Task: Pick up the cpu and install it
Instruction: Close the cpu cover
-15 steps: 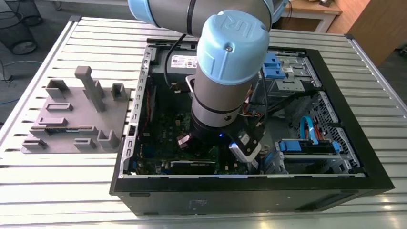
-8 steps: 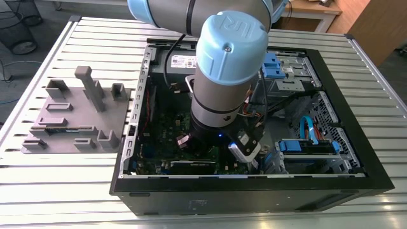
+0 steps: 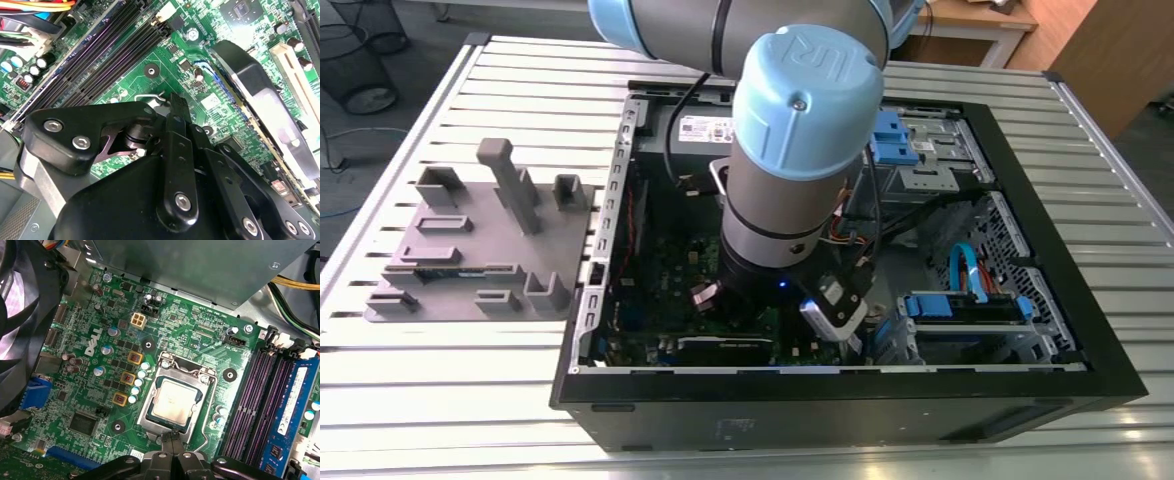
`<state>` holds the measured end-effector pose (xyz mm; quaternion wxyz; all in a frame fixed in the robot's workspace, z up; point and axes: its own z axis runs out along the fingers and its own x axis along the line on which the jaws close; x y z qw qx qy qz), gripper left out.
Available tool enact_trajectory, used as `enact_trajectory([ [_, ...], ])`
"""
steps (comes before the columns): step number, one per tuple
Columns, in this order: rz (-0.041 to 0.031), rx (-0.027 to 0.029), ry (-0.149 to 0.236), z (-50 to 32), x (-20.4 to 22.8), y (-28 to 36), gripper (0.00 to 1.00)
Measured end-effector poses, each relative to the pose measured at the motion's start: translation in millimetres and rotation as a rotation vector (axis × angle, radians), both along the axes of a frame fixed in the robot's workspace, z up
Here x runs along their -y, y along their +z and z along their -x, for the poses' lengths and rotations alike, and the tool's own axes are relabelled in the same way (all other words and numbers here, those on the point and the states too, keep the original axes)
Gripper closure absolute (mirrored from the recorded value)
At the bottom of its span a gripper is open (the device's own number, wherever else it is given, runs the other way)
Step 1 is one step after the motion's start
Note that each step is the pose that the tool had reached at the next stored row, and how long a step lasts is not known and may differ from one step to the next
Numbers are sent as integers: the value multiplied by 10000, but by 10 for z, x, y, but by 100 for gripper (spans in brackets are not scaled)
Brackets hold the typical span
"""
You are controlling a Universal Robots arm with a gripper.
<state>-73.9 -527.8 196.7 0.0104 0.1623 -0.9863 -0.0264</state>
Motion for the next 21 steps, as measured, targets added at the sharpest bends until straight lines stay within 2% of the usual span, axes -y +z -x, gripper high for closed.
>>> enact_trajectory([
  [11, -1, 1, 1, -1, -15, 75, 89],
  [16, 1, 0, 1, -1, -13, 65, 89],
  [21, -1, 0, 1, -1, 2, 22, 89],
])
